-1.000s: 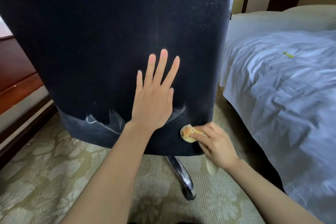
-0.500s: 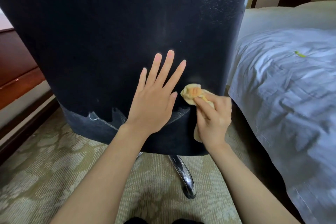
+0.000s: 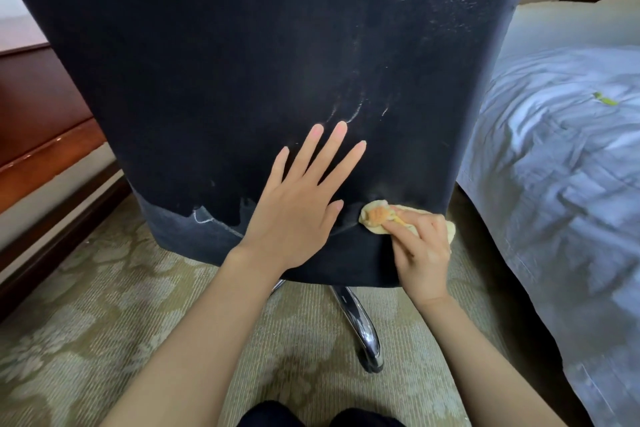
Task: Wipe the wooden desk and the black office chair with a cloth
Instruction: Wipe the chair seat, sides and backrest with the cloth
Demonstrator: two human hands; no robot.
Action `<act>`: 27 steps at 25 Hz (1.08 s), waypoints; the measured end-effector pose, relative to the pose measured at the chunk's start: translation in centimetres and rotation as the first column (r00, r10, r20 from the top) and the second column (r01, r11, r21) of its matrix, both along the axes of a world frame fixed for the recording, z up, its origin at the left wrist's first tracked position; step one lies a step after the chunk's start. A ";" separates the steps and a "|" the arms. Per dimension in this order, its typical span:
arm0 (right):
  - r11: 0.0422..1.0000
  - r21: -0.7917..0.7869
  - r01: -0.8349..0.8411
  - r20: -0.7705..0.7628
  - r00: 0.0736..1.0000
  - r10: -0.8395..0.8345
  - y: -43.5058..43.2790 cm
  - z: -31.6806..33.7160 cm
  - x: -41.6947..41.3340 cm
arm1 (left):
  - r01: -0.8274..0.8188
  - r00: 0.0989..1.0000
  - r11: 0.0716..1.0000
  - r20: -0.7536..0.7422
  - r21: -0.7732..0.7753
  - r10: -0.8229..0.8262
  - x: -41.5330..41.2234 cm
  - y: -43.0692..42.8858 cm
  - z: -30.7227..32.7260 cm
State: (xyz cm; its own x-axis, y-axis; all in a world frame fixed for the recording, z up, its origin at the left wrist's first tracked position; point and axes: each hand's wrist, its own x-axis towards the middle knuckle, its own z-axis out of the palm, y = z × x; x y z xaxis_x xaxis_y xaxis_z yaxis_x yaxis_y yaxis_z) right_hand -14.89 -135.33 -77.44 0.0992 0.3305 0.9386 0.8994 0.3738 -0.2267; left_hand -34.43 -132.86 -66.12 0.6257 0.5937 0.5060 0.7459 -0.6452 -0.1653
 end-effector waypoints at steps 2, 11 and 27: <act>0.998 0.007 0.059 -0.107 0.992 -0.058 0.2 -0.2 0.5 | -0.032 0.999 0.999 -0.020 -0.044 0.031 -0.8 -0.2 -0.8; 0.985 -0.133 0.106 -0.885 0.436 -0.166 3.3 1.7 1.7 | -0.257 0.955 0.942 0.091 -0.214 0.281 -4.5 -1.3 -4.4; 0.967 -0.132 -0.217 -0.825 0.565 0.014 2.2 3.5 -14.7 | 0.122 0.351 0.802 0.781 -0.584 0.516 -7.3 -2.0 -3.5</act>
State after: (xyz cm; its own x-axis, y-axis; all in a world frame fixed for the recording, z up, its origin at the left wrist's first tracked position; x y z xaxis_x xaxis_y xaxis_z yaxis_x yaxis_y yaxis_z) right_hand -29.57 -133.11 -73.95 0.7313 0.5592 0.3904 0.2468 0.3167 -0.9159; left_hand -41.78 -134.83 -69.63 -0.1782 0.9511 0.2525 0.3364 -0.1822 0.9239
